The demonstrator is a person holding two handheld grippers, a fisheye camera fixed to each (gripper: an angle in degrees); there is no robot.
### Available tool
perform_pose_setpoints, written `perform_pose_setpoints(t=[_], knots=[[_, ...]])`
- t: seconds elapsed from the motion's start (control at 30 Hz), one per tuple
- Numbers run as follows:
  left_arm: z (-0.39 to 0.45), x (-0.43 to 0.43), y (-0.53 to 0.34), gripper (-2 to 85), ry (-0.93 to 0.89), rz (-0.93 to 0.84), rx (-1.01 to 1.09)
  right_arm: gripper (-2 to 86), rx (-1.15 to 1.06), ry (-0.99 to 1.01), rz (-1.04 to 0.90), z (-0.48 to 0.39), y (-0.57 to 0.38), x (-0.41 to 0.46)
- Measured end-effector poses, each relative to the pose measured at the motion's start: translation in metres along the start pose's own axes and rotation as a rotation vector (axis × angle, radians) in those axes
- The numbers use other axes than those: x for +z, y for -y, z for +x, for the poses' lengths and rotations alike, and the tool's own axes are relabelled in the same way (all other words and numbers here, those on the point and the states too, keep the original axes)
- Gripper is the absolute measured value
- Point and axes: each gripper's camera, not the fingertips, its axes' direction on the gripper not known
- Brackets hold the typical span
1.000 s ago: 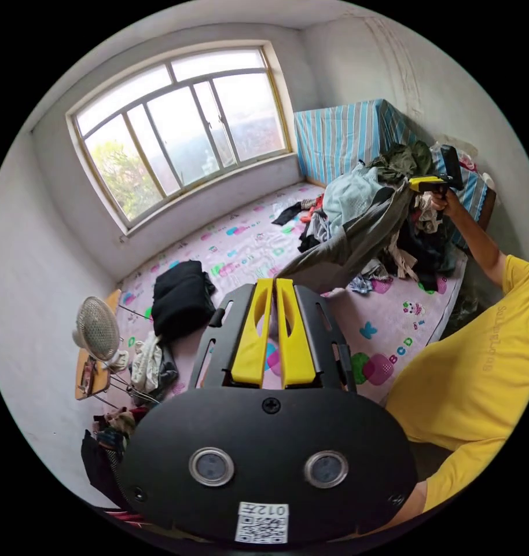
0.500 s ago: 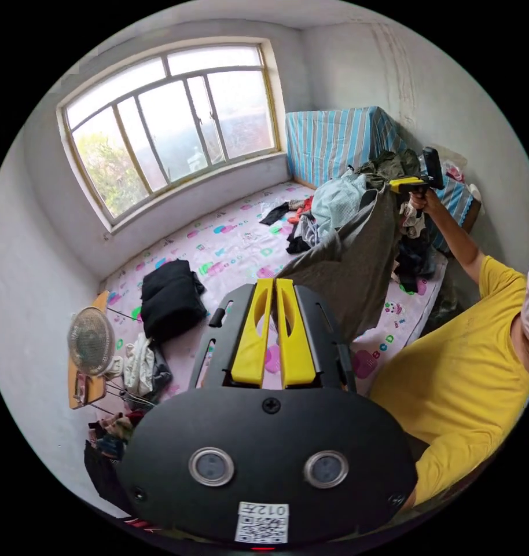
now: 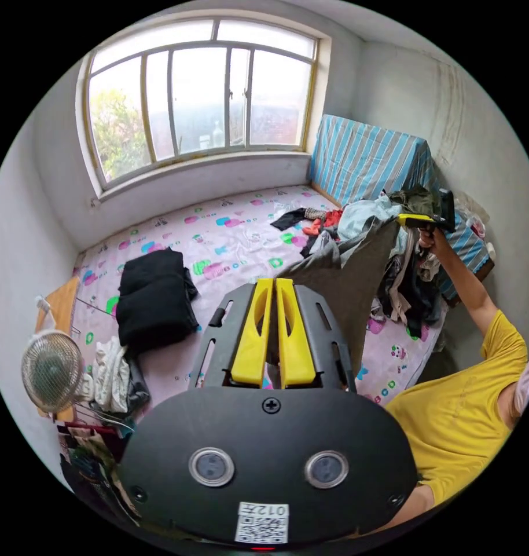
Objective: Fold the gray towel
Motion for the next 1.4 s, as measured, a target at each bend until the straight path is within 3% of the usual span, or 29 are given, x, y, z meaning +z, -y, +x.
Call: perform_pose_setpoints(t=[0.23, 0.43, 0.63, 0.77, 1.0, 1.2, 1.4], knots=[[0.027, -0.081, -0.001, -0.1, 0.1, 0.07, 0.16, 0.5, -0.178, -0.017, 0.052, -0.007, 0.02, -0.041], [0.08, -0.092, -0.11, -0.1, 0.115, 0.016, 0.345, 0.5, -0.277, 0.05, -0.08, -0.011, -0.045, -0.041], [0.138, -0.014, -0.268, -0.1, 0.126, -0.216, 0.469, 0.5, -0.318, 0.078, -0.385, -0.004, -0.153, 0.0], [0.177, 0.075, -0.38, -0.1, 0.036, -0.44, 0.513, 0.5, -0.233, 0.129, -0.615, 0.023, -0.231, 0.044], [0.184, 0.21, -0.54, -0.1, -0.127, -0.76, 0.393, 0.5, 0.031, 0.239, -0.777, 0.08, -0.324, 0.095], [0.151, 0.202, -0.6, -0.1, -0.208, -0.745, 0.208, 0.5, 0.113, 0.245, -0.82, 0.111, -0.354, 0.089], [0.128, 0.179, -0.644, -0.1, -0.192, -0.745, 0.158, 0.5, 0.171, 0.247, -0.827, 0.144, -0.365, 0.074]])
